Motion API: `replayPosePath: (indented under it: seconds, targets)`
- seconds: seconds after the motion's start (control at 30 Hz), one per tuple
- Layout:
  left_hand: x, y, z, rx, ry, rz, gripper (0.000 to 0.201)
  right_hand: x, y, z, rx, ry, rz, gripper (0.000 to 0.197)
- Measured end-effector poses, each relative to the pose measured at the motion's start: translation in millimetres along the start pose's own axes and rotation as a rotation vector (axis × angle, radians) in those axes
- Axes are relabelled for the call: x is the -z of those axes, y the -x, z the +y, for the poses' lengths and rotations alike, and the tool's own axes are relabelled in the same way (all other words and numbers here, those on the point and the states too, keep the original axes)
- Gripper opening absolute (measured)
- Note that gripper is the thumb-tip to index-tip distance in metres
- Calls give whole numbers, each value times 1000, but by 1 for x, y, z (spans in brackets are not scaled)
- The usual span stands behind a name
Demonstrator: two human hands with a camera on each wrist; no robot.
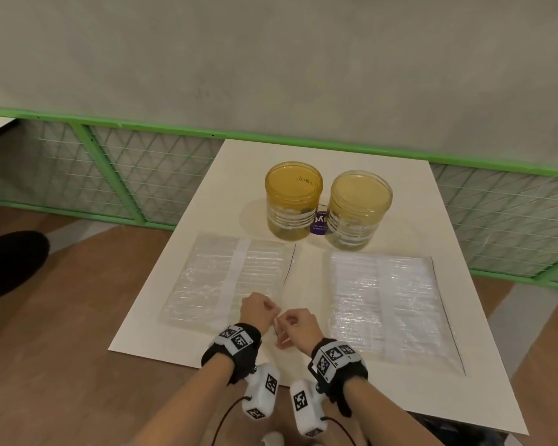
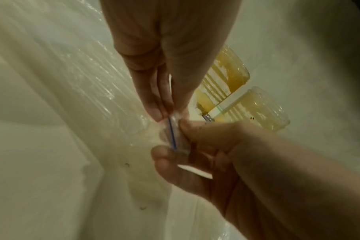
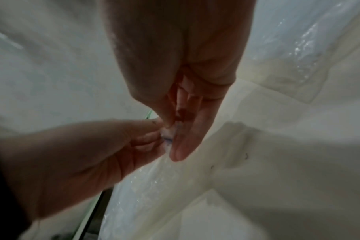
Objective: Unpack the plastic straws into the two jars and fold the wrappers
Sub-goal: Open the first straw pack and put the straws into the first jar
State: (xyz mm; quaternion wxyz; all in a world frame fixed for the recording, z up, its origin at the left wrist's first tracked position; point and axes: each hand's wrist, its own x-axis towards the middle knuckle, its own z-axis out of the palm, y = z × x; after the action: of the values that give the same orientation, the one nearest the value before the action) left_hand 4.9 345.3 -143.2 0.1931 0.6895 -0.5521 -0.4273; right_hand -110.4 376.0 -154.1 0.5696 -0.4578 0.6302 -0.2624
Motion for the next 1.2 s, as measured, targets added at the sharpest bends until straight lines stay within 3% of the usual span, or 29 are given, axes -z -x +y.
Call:
replayPosePath:
  seconds: [0.17,0.3,0.5,0.67,0.8,0.97,1.03,1.13,1.2]
  targets:
    - [14,14,6,93,126,-112,12,8,-3,0,-16,26,54,16]
    - [12,20,0,171,183,-37,26,2,1,-2,13,69,49,19]
    - [9,19,6,158,249,77,31,-2,1,-5,-32,-118,119,15]
    - [5,15,7,149,266,67,26,-4,-1,-6,19,-45,137,7]
    - [8,14,4,208,223,-5,9,-8,1,-2,77,72,89,5]
    - [0,17,3,185,149,8,10,-11,3,0,23,117,120,4]
    - [-4,19,2,170,216,44,17,-12,2,-1,-28,45,190,4]
    - [-6,21,2,193,373,73,44,-5,-2,1,-109,19,273,7]
    - [-7,21,3,193,447,57,46,-2,-1,0,-111,14,292,7]
